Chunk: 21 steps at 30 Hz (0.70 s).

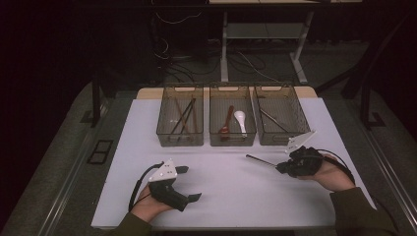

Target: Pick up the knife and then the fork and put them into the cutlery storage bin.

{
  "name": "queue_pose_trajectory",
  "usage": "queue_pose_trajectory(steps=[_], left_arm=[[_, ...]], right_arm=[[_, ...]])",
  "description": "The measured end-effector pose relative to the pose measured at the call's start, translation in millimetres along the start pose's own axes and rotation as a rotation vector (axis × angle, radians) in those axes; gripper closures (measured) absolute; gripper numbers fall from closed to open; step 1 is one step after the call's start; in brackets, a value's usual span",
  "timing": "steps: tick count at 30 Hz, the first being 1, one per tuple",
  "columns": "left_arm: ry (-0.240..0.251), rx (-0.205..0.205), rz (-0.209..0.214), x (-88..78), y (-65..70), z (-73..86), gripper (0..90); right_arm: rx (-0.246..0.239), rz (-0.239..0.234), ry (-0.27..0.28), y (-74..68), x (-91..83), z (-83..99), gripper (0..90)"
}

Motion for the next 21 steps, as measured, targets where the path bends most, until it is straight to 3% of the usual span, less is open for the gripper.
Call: queue_pose_trajectory(steps=[13,21], left_arm=[[-0.003,0.001,-0.001,-0.8,-0.6,1.0,0.0],[-0.005,-0.002,-0.004,-0.8,-1.2,1.6,0.0]], right_arm=[[0.061,0.073,0.083,24.4,-26.4,-10.4,84.6],[0.132,0.174,0.096,51.3,-41.0,-10.8,84.6]])
Point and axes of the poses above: each handheld gripper's, and its own axes: x roughly forward along the jaws, z roughly out of its underside, y roughly to its right, the point moved 10 cm from there along x, roughly forward along the jaws, and after that the axes turned 15 degrees about -x, right-handed, at the moved point
